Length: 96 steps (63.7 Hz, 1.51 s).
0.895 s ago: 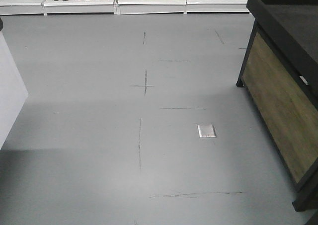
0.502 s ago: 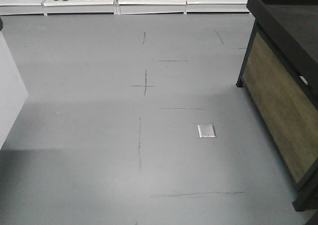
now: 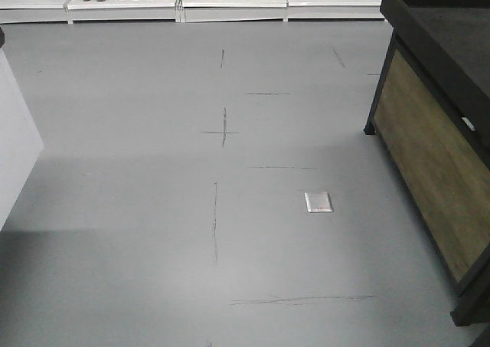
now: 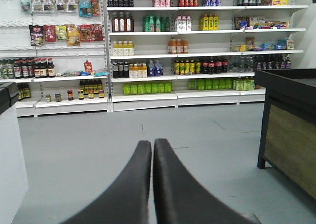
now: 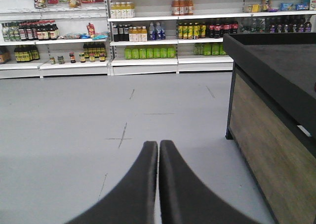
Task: Pick three apples into basket with both arms
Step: 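Drive the base forward across the floor toward the fruit tables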
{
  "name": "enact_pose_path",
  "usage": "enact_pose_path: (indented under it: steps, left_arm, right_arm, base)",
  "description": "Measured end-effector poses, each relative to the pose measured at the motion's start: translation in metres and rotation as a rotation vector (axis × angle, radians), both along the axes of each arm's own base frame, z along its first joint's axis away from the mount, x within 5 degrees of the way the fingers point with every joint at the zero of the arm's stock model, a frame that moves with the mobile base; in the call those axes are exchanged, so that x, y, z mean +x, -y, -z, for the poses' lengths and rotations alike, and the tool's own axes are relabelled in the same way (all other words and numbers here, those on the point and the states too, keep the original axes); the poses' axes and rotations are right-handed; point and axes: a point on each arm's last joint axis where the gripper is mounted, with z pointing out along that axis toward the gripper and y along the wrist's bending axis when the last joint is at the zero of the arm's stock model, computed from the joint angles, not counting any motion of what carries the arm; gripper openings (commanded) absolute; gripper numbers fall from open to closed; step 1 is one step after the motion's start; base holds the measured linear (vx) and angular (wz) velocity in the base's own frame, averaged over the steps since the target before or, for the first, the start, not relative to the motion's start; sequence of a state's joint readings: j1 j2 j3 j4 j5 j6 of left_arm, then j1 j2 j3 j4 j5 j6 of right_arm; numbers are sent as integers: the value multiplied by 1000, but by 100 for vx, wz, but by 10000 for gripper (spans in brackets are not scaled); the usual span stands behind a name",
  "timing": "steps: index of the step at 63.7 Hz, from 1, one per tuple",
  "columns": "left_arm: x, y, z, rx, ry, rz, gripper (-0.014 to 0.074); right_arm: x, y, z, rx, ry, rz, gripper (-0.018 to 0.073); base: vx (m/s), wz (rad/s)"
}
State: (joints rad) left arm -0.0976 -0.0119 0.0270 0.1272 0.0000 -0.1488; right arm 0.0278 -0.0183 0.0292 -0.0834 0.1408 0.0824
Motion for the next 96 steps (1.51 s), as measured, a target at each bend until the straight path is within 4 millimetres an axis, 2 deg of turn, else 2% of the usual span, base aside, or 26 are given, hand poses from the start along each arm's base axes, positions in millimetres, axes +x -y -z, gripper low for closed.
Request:
enact_pose_path:
  steps: [96]
  left_arm:
    - [0,0,0,0,0,0,-6]
  right_arm:
    - [0,0,0,0,0,0,-9]
  base:
    - [8,1]
